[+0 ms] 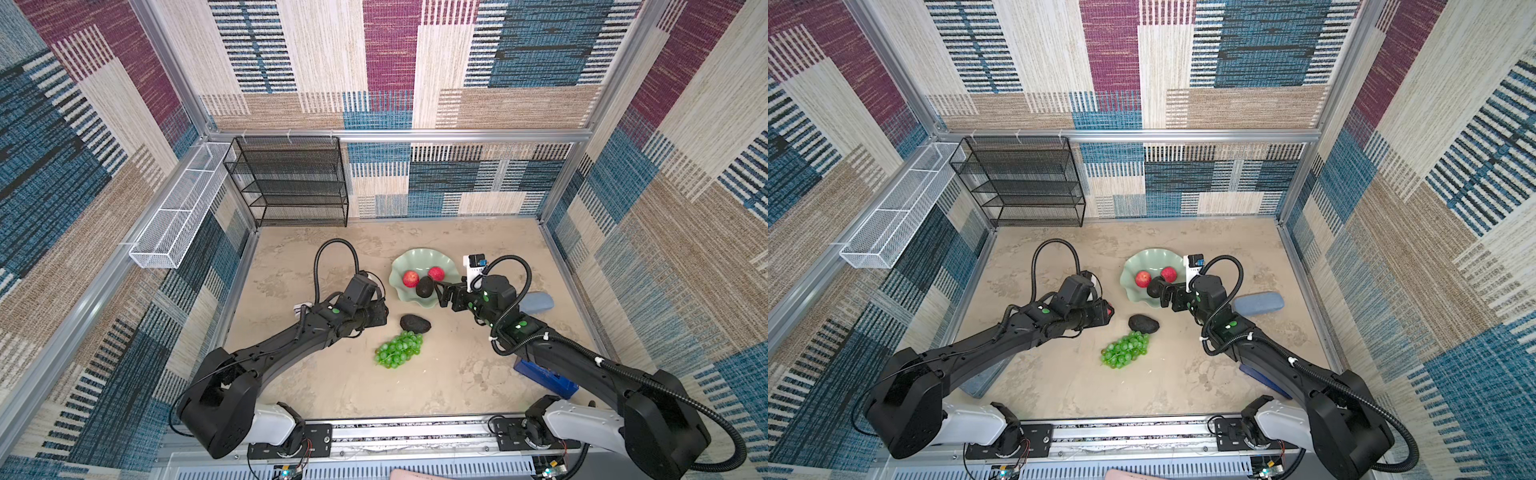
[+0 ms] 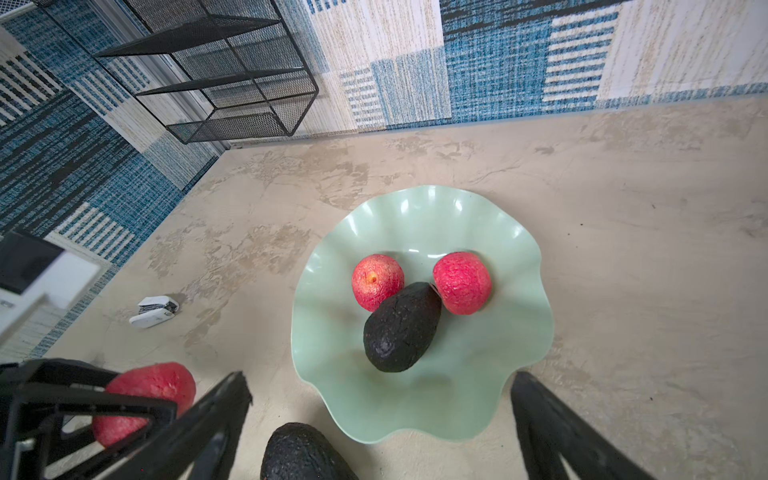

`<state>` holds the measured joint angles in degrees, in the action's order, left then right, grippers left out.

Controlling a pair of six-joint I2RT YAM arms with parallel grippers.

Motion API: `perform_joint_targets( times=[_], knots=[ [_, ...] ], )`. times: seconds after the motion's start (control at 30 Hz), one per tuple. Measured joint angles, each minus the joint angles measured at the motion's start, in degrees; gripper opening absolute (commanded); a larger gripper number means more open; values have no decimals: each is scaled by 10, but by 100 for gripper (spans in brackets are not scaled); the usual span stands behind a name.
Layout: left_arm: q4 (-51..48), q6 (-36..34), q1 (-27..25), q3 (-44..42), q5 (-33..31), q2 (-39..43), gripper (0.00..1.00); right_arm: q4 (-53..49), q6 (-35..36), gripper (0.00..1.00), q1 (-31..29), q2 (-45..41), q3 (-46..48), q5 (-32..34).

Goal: Place and organize the fake fruits in the fruit bowl
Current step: 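Place the apple in the bowl with the left gripper while the right reaches the avocado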

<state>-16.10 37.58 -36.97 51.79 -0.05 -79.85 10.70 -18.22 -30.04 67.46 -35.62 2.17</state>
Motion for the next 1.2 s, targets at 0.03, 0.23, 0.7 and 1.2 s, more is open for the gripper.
perform_joint_targets(
  times=[0.03, 0.23, 0.7, 1.2],
  knots=[
    [-2, -10, -2, 19, -5, -6, 47, 1, 0, 100, 0, 0, 0, 0],
    [-40, -65, -9, 161, -22, -116, 47, -1, 0, 100, 0, -19, 8, 0],
    [-77, -110, -25, 340, -26, -331, 54, -20, -12, 100, 0, -64, 41, 0],
    [-95, -109, -24, 365, -34, -308, 71, -60, 20, 95, -1, -43, 37, -13]
  ],
)
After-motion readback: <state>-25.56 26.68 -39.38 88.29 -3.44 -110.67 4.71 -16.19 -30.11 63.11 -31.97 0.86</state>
